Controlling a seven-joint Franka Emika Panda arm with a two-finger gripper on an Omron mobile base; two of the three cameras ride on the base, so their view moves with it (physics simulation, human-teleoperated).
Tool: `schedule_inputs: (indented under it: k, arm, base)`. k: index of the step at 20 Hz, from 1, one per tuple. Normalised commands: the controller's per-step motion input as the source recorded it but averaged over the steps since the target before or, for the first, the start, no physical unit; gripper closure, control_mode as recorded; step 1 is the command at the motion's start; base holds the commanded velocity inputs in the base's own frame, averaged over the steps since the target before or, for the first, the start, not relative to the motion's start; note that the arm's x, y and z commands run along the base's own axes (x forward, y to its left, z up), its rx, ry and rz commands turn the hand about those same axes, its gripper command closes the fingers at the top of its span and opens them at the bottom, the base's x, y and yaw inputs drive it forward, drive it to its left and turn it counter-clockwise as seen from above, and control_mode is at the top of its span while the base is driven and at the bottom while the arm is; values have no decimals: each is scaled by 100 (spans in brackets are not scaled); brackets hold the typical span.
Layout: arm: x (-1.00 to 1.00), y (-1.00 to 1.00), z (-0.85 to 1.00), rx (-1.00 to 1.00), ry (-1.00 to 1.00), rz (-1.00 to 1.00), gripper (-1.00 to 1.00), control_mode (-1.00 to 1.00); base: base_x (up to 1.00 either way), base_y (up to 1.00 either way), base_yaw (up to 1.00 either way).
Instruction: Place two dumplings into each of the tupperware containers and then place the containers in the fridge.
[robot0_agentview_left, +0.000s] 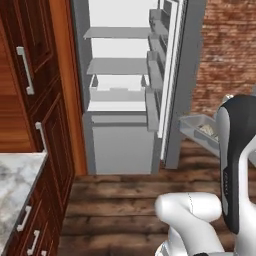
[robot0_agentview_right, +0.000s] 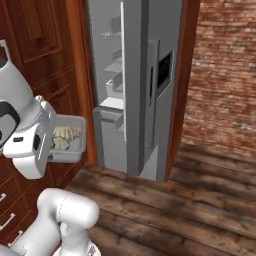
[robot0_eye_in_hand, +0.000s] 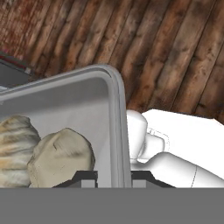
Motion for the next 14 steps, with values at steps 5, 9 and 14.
schedule_inputs:
  k: [5, 9, 14]
  arm:
    - [0, 0, 0, 0, 0, 0, 100, 100]
    - [0, 0, 0, 0, 0, 0, 100, 100]
    - [0, 0, 0, 0, 0, 0, 100, 100]
  base:
    - [58, 55, -8]
    - [53, 55, -8]
    - [51, 43, -3]
